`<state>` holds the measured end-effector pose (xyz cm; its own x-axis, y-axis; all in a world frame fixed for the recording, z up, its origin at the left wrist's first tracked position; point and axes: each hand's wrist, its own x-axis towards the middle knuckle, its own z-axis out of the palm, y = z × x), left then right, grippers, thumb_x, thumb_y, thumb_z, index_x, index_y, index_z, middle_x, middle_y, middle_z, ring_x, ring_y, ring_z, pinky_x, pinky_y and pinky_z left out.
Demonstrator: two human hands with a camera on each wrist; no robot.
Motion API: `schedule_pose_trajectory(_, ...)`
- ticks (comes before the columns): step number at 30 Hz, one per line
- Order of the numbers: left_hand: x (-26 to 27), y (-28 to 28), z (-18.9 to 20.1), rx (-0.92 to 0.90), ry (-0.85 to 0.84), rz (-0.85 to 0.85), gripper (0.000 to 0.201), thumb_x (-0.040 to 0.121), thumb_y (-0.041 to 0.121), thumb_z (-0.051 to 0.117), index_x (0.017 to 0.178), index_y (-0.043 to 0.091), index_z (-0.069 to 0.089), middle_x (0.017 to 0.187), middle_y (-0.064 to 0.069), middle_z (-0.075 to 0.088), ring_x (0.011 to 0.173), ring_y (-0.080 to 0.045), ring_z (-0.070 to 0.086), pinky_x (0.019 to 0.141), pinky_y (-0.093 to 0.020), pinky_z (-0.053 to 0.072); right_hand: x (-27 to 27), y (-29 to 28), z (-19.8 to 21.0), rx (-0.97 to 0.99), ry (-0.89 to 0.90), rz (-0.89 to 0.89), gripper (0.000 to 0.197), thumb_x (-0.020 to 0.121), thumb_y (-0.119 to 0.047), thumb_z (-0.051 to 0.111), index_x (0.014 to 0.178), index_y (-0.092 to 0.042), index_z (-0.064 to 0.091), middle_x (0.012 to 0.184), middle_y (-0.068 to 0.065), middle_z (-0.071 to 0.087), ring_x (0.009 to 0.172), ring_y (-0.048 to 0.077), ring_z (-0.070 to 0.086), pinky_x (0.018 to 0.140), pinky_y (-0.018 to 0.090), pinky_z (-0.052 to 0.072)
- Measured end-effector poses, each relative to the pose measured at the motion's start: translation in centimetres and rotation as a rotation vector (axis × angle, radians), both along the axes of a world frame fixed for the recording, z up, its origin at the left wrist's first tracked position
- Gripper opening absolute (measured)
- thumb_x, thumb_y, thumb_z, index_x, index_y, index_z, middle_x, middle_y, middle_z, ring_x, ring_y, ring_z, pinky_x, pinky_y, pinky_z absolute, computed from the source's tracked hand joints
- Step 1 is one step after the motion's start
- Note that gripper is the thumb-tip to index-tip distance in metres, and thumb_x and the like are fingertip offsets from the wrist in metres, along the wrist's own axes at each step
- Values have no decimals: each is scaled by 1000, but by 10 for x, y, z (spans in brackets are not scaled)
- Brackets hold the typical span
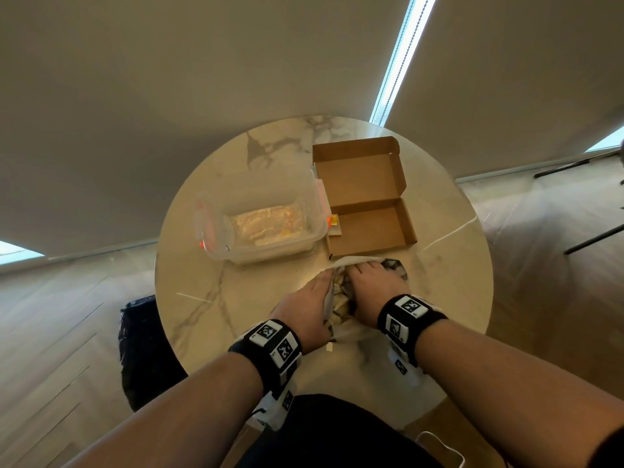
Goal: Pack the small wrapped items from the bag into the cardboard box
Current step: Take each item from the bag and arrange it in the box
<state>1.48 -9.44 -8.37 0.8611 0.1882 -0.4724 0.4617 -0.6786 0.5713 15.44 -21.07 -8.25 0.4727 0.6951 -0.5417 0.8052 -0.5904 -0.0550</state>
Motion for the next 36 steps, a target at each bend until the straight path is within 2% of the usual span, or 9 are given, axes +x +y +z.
schedule_pose_trajectory(4,-5,-3,-4,-22,-20,14,112,80,38,77,163,38,2,166,10,34,136,-25,55,109,-42,50,1,-3,-2,-30,-62,41,57,89,-38,71,138,-21,48,142,4,56,134,25,50,108,45,46)
schedule_pose_trajectory(8,-7,-9,-6,-62,-33,47,115,77,53,78,163,40,3,166,13,34,139,-20,53,112,-42,48,1,-7,-7,-7,-51,104,75,84,-44,74,148,-24,39,146,4,56,138,27,49,113,49,41)
schedule_pose_trajectory(16,-4,-19,0,-19,-33,115,114,77,49,80,162,41,3,167,11,33,144,-18,48,117,-40,44,19,-13,2,67,13,228,53,93,-37,63,143,-30,50,140,-1,62,133,25,51,109,45,43)
schedule_pose_trajectory(20,-2,-26,4,-11,-37,188,109,79,42,82,165,36,15,167,10,34,146,-14,44,119,-29,38,37,-27,17,224,212,117,46,90,-41,69,134,-31,61,129,-2,68,119,22,60,100,35,50)
schedule_pose_trajectory(24,-1,-34,10,16,-69,280,101,75,30,85,161,32,32,158,7,47,141,-13,48,111,-17,33,59,-50,30,367,431,-83,36,85,-41,78,118,-39,67,99,-18,67,93,6,63,75,18,47)
schedule_pose_trajectory(28,2,-40,22,93,-50,337,87,69,20,82,149,27,49,153,5,51,139,-17,50,110,-21,38,79,-61,41,563,681,-239,20,82,-31,86,96,-31,72,86,-12,73,80,-1,67,74,20,54)
schedule_pose_trajectory(31,7,-44,31,115,-89,435,63,77,22,71,137,32,57,161,6,44,146,-18,44,120,-32,35,90,-62,58,633,974,-397,22,84,-24,87,103,-22,76,95,-2,79,91,10,75,82,31,60)
schedule_pose_trajectory(33,12,-46,34,-24,-198,585,46,77,26,62,121,39,62,152,8,55,138,-15,52,119,-38,41,96,-62,72,640,1173,-487,31,83,-23,85,112,-16,76,107,7,79,102,25,76,90,44,62)
schedule_pose_trajectory(36,27,-51,51,-545,-403,893,37,90,21,55,122,31,69,138,-7,67,121,-17,66,110,-49,51,98,-58,96,703,1420,-572,33,82,-17,79,113,-7,74,110,16,78,99,30,76,83,40,64)
